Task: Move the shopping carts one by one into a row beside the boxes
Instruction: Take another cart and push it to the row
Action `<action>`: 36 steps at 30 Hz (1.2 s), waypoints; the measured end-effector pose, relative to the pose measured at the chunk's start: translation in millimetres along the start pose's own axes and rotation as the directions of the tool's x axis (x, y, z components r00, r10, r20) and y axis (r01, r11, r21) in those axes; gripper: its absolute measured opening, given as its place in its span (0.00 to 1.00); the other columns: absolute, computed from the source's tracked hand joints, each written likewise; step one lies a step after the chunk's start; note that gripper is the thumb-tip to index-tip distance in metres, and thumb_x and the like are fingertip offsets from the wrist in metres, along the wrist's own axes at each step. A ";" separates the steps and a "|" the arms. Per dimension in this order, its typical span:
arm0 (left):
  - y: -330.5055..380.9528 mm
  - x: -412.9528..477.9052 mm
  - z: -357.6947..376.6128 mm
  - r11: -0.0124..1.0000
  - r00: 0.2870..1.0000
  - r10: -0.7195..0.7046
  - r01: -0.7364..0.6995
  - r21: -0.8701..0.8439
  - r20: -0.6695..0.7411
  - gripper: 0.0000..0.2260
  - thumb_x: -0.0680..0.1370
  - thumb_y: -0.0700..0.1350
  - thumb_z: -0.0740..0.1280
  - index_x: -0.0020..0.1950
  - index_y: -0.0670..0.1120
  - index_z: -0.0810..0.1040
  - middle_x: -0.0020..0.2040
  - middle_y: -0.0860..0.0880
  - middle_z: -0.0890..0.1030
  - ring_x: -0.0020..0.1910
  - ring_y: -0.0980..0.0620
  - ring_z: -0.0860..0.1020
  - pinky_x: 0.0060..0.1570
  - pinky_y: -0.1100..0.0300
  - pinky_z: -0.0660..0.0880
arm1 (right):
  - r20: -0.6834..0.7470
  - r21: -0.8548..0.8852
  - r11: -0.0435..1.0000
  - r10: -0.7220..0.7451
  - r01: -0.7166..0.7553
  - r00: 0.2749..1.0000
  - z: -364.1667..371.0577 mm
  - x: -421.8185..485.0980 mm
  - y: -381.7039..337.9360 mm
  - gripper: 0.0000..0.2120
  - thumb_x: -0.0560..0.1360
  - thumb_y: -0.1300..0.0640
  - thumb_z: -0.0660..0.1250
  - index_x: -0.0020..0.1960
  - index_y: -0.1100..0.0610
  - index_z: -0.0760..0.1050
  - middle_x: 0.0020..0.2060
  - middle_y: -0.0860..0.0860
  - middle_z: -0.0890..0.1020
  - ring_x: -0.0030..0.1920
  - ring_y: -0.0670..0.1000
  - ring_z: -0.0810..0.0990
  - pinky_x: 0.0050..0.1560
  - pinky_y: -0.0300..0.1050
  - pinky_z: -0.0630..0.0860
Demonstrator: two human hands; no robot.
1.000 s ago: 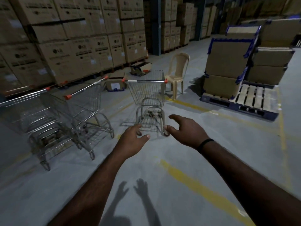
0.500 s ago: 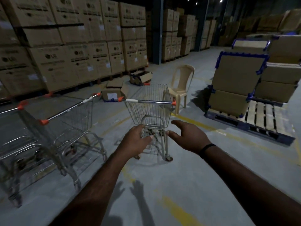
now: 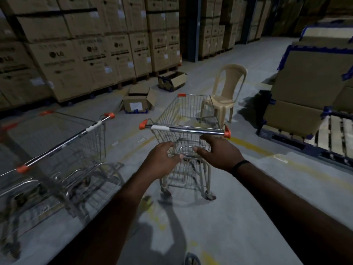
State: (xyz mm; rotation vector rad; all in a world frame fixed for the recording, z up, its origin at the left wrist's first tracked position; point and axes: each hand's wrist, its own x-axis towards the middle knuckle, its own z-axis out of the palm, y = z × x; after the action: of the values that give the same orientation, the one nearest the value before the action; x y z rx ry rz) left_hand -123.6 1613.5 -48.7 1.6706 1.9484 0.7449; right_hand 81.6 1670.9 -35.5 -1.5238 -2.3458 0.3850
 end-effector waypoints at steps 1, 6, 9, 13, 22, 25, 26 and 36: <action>-1.9 19.3 0.1 1.000 1.000 0.005 -0.005 0.013 0.009 0.30 0.78 0.57 0.70 0.76 0.47 0.68 0.77 0.49 0.68 0.70 0.51 0.71 0.61 0.62 0.67 | 0.002 0.003 1.000 0.005 -0.005 1.000 2.7 19.9 5.5 0.31 0.78 0.35 0.61 0.75 0.51 0.68 0.70 0.52 0.76 0.68 0.54 0.76 0.63 0.49 0.73; -9.1 112.7 -8.4 0.996 1.000 0.001 -0.004 0.091 0.024 0.28 0.78 0.56 0.70 0.75 0.47 0.70 0.76 0.49 0.69 0.68 0.51 0.72 0.60 0.64 0.67 | 0.035 -0.054 0.996 0.070 -0.068 0.997 7.0 112.9 26.6 0.29 0.80 0.36 0.60 0.76 0.49 0.67 0.70 0.50 0.76 0.69 0.52 0.73 0.66 0.47 0.63; -22.2 162.6 -11.6 0.996 1.000 0.009 -0.011 0.093 0.012 0.25 0.77 0.56 0.71 0.71 0.47 0.75 0.70 0.49 0.75 0.68 0.48 0.73 0.66 0.57 0.69 | 0.096 -0.054 0.993 0.111 -0.106 0.989 15.6 158.0 39.5 0.30 0.79 0.35 0.60 0.76 0.49 0.66 0.71 0.50 0.75 0.69 0.54 0.74 0.65 0.48 0.68; -41.6 209.9 -11.7 0.991 0.998 0.025 -0.032 0.129 0.054 0.22 0.77 0.53 0.72 0.68 0.45 0.77 0.66 0.48 0.77 0.62 0.49 0.76 0.59 0.61 0.70 | 0.147 -0.054 0.987 0.156 -0.150 0.977 40.5 199.8 55.8 0.30 0.79 0.35 0.60 0.75 0.51 0.68 0.68 0.53 0.78 0.65 0.56 0.77 0.61 0.48 0.72; -93.0 310.8 -3.3 0.963 0.974 0.070 -0.122 0.241 0.213 0.27 0.78 0.62 0.66 0.68 0.44 0.77 0.66 0.44 0.77 0.65 0.44 0.75 0.65 0.53 0.71 | 0.204 -0.043 0.940 0.341 -0.340 0.918 96.5 253.6 79.7 0.32 0.79 0.34 0.59 0.75 0.53 0.68 0.71 0.54 0.75 0.68 0.56 0.74 0.64 0.51 0.72; -109.9 329.8 1.9 0.958 0.955 0.036 -0.117 0.263 0.293 0.30 0.79 0.65 0.61 0.73 0.47 0.72 0.70 0.44 0.72 0.70 0.42 0.71 0.68 0.49 0.68 | 0.212 -0.111 0.921 0.389 -0.373 0.896 105.1 267.9 82.2 0.34 0.78 0.30 0.56 0.75 0.50 0.67 0.72 0.52 0.73 0.67 0.56 0.74 0.63 0.52 0.73; -114.3 333.5 3.1 0.952 0.950 0.019 -0.113 0.285 0.312 0.30 0.79 0.66 0.60 0.75 0.48 0.70 0.73 0.44 0.69 0.72 0.42 0.69 0.70 0.49 0.67 | 0.231 -0.141 0.910 0.414 -0.391 0.880 106.3 272.3 82.3 0.35 0.77 0.28 0.54 0.76 0.49 0.66 0.73 0.51 0.71 0.68 0.56 0.74 0.63 0.53 0.73; -140.2 357.6 21.3 0.866 0.943 0.069 -0.219 0.450 0.325 0.26 0.80 0.63 0.50 0.74 0.53 0.68 0.73 0.48 0.70 0.66 0.44 0.75 0.61 0.47 0.72 | 0.274 -0.261 0.837 0.542 -0.481 0.794 115.8 288.1 82.8 0.42 0.72 0.22 0.50 0.79 0.44 0.59 0.80 0.46 0.59 0.76 0.55 0.66 0.72 0.57 0.67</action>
State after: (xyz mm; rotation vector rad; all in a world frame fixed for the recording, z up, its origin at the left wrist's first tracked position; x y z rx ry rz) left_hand -267.4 1953.1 -158.1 2.0943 1.8966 0.0255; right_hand -6.3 1961.8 -140.0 -2.3644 -2.2055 0.6198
